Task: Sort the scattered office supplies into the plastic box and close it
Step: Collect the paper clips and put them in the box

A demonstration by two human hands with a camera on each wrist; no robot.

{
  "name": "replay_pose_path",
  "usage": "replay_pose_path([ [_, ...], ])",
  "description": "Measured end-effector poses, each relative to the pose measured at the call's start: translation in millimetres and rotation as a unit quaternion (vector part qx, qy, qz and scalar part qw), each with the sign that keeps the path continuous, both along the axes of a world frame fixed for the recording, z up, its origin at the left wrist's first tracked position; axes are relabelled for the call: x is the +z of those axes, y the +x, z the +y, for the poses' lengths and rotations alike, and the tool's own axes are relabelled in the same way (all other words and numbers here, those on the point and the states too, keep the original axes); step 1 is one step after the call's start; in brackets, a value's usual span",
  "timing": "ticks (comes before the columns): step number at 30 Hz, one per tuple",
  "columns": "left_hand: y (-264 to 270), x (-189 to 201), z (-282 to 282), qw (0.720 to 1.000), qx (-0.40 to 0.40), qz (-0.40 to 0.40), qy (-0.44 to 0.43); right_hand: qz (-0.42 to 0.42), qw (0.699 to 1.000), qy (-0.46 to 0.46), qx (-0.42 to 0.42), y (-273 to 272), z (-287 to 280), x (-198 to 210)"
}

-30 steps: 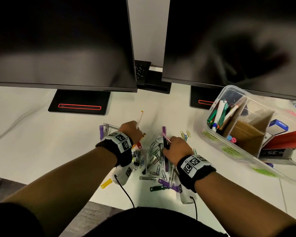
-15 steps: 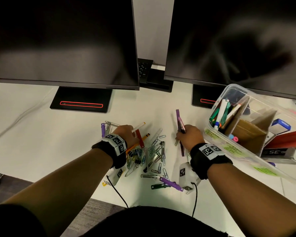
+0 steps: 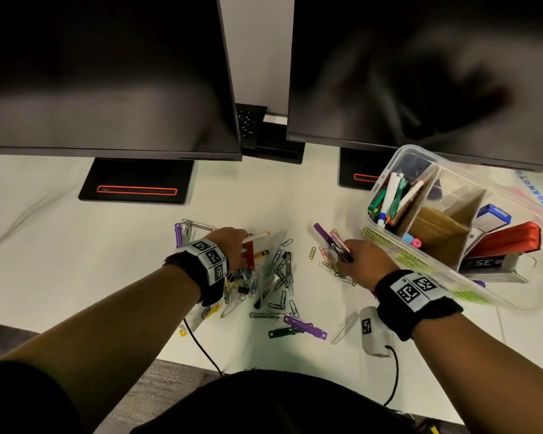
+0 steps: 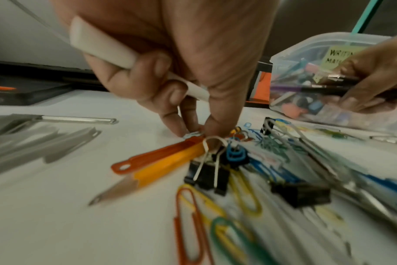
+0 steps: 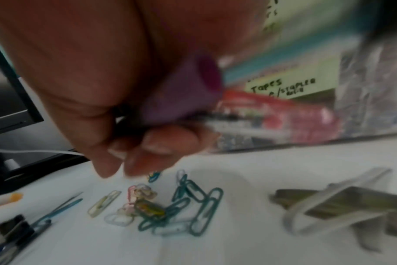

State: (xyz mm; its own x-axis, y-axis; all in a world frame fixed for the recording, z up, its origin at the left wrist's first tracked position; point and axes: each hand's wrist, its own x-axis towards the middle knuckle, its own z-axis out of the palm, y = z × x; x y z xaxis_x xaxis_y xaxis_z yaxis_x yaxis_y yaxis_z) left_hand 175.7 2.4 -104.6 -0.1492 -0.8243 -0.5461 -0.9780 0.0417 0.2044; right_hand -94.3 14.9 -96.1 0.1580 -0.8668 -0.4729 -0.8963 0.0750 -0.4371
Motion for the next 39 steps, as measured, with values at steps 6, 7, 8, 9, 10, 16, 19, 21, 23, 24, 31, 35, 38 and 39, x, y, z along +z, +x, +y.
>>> replay_pose_path([
  [6, -1.0, -1.6, 5.4, 1.0, 0.002, -0.011, 0.001, -0.019, 0.995, 0.026, 0.098, 7.6, 17.0, 11.8],
  [7, 0.1, -1.0, 5.4, 1.0, 0.015, -0.006, 0.003, -0.022, 0.991, 0.038, 0.125, 13.8, 21.8, 12.8],
  [8, 1.3, 0.5, 5.4, 1.0, 0.028, -0.001, 0.002, -0.024, 0.986, 0.056, 0.154, 21.1, 28.3, 12.7],
  [9, 2.9, 1.7, 4.9, 0.999, 0.038, 0.0, 0.001, -0.02, 0.98, 0.075, 0.184, 28.7, 35.3, 10.2],
  [10, 4.7, 3.4, 4.5, 0.999, 0.047, 0.001, -0.001, -0.008, 0.972, 0.088, 0.216, 35.8, 42.2, 6.3],
  [16, 19.5, 11.9, 8.8, 0.995, 0.097, 0.015, -0.022, 0.055, 0.962, 0.068, 0.26, 44.4, 51.8, -17.6],
  [19, 25.2, 11.1, 13.7, 0.993, 0.113, 0.025, -0.023, 0.043, 0.981, 0.043, 0.185, 30.8, 37.2, -17.0],
  [21, 25.6, 10.8, 18.0, 0.993, 0.114, 0.029, -0.022, 0.046, 0.987, 0.021, 0.151, 24.4, 27.8, -13.7],
  [23, 21.9, 12.6, 19.8, 0.995, 0.092, 0.024, -0.017, 0.043, 0.991, -0.001, 0.128, 21.3, 21.2, -11.3],
  [24, 19.8, 13.8, 19.4, 0.997, 0.076, 0.025, -0.013, 0.036, 0.993, -0.011, 0.114, 21.6, 19.1, -9.4],
  [31, 8.1, 34.5, 5.7, 0.968, 0.148, 0.199, -0.024, -0.171, 0.983, -0.024, -0.07, 35.5, 7.2, 20.5],
  [35, 2.2, 45.3, -2.3, 0.909, 0.293, 0.296, -0.012, -0.346, 0.911, -0.024, -0.223, 40.0, 0.4, 46.6],
  [38, -16.4, 50.3, 3.3, 0.869, 0.342, 0.334, 0.127, -0.461, 0.827, -0.039, -0.32, 41.9, -8.1, 59.3],
  [39, -26.2, 50.8, 7.0, 0.852, 0.355, 0.343, 0.175, -0.476, 0.812, -0.06, -0.334, 43.3, -11.0, 63.1],
])
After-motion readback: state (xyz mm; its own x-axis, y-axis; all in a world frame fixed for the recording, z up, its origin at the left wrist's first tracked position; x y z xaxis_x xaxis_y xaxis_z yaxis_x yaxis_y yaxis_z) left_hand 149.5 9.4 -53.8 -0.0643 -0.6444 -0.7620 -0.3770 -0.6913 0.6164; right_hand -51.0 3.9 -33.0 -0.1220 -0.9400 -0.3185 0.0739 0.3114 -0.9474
